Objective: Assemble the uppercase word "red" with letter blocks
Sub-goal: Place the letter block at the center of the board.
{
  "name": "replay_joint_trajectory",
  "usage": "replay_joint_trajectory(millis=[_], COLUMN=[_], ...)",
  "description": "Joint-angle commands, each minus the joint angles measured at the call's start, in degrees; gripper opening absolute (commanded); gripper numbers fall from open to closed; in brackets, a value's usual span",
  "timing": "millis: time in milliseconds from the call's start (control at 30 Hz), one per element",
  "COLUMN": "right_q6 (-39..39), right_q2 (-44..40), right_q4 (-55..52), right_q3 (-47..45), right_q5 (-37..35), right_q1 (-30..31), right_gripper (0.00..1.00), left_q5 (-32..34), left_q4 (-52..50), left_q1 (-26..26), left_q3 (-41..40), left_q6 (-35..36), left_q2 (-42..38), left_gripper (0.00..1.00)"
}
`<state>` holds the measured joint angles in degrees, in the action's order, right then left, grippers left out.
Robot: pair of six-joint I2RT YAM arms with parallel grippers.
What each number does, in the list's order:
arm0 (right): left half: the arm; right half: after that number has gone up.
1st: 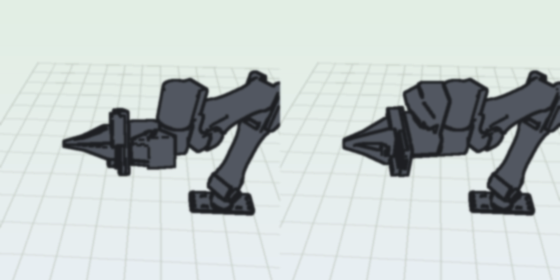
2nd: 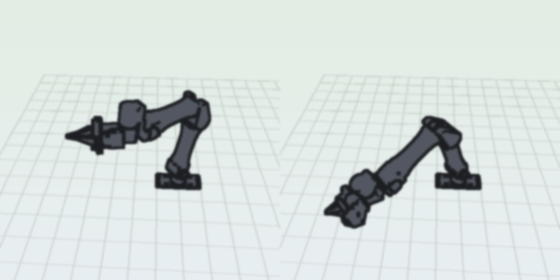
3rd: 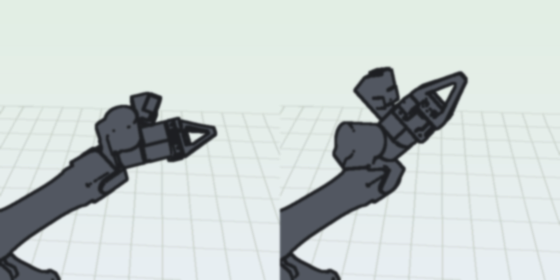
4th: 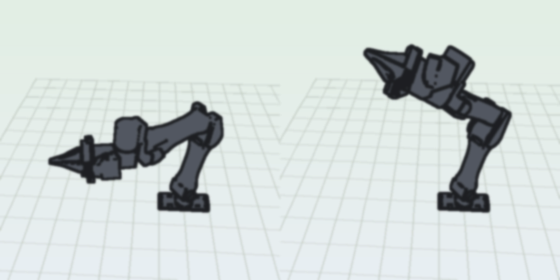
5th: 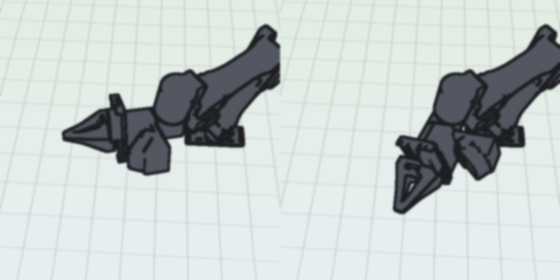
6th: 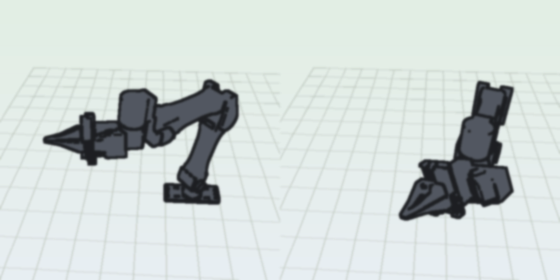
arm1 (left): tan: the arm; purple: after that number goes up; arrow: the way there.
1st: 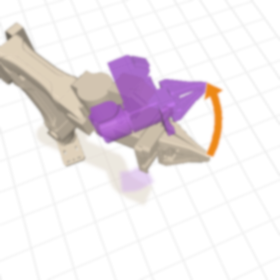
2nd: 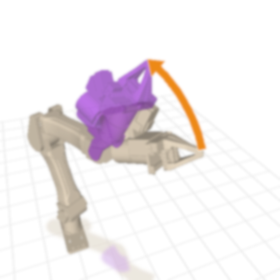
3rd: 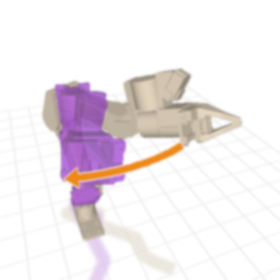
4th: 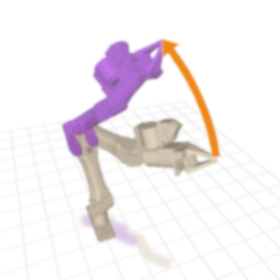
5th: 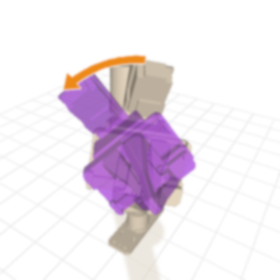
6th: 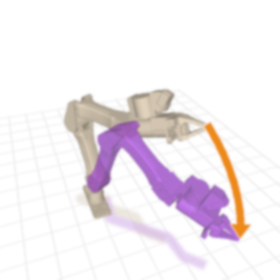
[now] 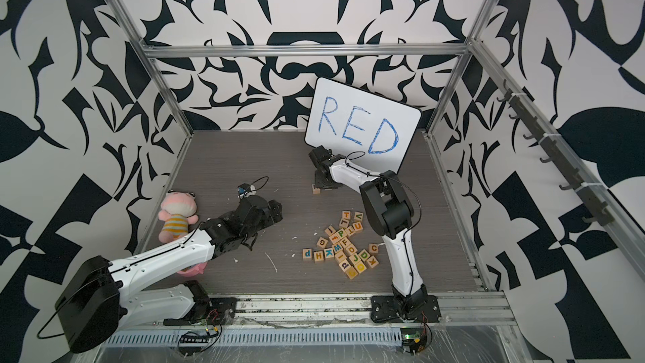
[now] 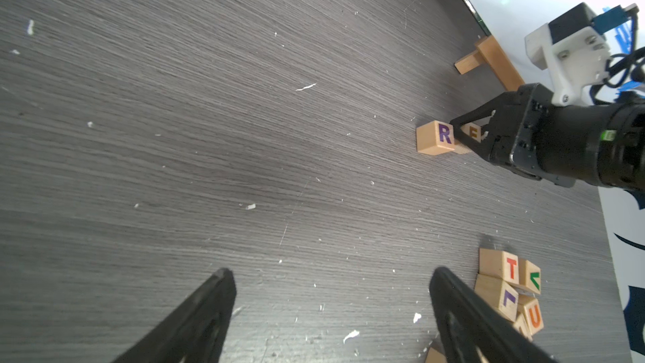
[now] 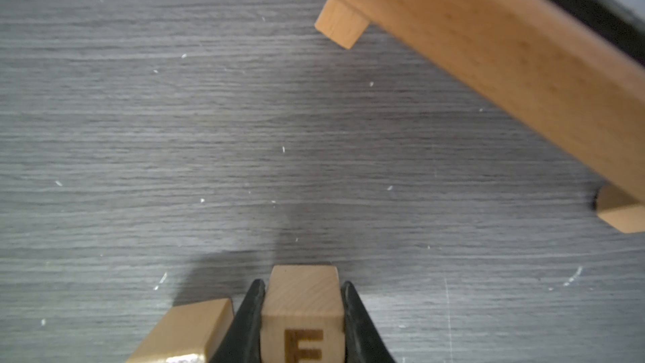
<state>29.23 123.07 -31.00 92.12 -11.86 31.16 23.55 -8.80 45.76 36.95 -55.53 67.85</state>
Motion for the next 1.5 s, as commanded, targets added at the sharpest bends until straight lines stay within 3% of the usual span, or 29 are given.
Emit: replay_joint_trajectory(millis=[0, 333, 800, 1000, 1233, 1467], right_q6=[0.81, 1.70, 1.79, 1.62, 0.85, 2.39], right_q2=[-1.14, -1.79, -3.43, -5.54, -14.93, -32.43], right_q4=[-0.30, -0.58, -1.69, -3.69, -5.07, -5.12], right_q3=[1.33, 0.87, 1.05, 1.33, -2.75, -15.00], right_q5=[2.36, 3.41, 3.15, 2.44, 0.33, -2.78], right_q1=[0.04, 0.08, 0.07, 0.13, 0.81, 2.68], right_gripper=[0.29, 0.30, 0.44, 0.45, 0.41, 0.41], left_q5=[-0.35, -0.26, 0.29, -0.64, -3.50, -10.79], left_q4=[0.14, 0.18, 0.24, 0.62, 1.86, 5.73], left_q1=[0.03, 0.01, 0.03, 0.03, -0.01, 0.28], left_q3=[-0.59, -0.92, -1.19, -1.33, -1.06, 0.07], left_q6=[0.60, 0.71, 0.42, 0.39, 0.79, 2.52], left_q2=[-1.01, -1.55, -2.44, -2.89, -2.95, -2.26], left_gripper=[0.92, 0.92, 0.93, 0.93, 0.93, 0.91])
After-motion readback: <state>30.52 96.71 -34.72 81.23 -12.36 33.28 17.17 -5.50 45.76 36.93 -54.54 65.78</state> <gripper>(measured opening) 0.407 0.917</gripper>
